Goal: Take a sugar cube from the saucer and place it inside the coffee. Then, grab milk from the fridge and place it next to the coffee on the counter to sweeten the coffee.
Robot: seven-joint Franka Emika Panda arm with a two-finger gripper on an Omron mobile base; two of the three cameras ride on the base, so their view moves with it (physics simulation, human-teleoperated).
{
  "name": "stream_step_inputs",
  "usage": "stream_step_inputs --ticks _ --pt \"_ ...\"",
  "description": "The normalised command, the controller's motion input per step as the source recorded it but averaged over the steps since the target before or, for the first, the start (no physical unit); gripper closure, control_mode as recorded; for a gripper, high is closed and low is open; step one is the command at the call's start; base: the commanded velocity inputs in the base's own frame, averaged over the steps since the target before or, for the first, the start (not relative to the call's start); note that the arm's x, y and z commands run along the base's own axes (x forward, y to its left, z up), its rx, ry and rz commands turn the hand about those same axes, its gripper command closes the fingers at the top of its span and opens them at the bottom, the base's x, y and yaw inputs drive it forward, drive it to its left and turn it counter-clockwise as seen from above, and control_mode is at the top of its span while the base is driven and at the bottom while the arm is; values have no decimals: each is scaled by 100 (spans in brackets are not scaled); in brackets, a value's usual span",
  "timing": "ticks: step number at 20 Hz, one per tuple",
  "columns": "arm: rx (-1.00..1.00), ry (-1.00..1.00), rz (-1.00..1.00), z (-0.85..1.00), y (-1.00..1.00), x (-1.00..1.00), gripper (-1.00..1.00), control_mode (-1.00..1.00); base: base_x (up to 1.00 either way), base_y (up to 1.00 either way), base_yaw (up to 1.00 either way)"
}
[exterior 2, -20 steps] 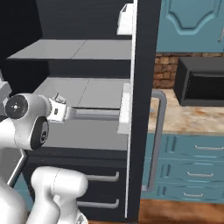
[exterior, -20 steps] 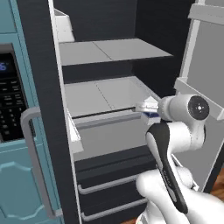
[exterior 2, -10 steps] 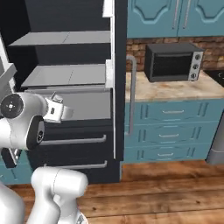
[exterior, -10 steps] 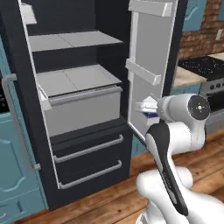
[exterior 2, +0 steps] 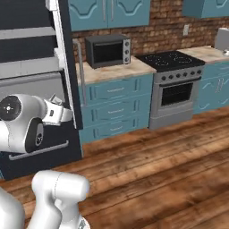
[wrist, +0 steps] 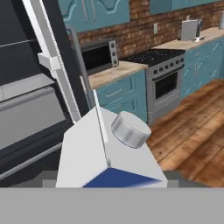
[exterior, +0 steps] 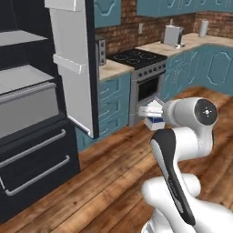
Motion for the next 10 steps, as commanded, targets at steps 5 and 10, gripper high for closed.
stream_step_inputs --ticks 5,10 --pt "0 0 0 0 0 0 100 100 19 -91 -44" --pt "0 0 0 0 0 0 100 100 100 -66 -24"
